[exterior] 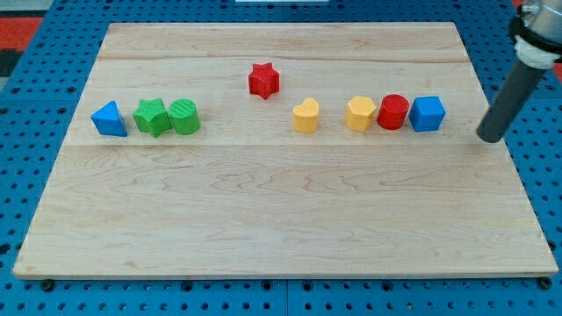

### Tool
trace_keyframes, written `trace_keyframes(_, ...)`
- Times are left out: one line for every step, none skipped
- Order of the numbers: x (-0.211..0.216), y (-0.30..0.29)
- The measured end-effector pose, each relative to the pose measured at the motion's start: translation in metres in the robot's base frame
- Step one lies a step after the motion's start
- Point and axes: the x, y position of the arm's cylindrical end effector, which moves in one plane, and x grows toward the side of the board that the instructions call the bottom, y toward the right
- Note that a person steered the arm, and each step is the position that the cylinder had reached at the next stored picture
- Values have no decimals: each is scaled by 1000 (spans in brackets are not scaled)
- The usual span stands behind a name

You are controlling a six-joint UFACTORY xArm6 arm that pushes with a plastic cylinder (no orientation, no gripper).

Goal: Keep the blue cube parallel to the right to the red star

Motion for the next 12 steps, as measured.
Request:
trace_keyframes(-1, -18)
trace_keyframes(-6, -38)
trace_keyframes(-20, -52)
trace_keyframes(-35, -65)
trace_keyframes(-52, -66)
trace_keyframes(-65, -66)
trace_keyframes(-66, -64)
trace_keyframes(-67, -55)
trace_keyframes(-77, -56)
trace_keyframes(-93, -59)
trace_keyframes(-93, -83)
trace_keyframes(-93, -93)
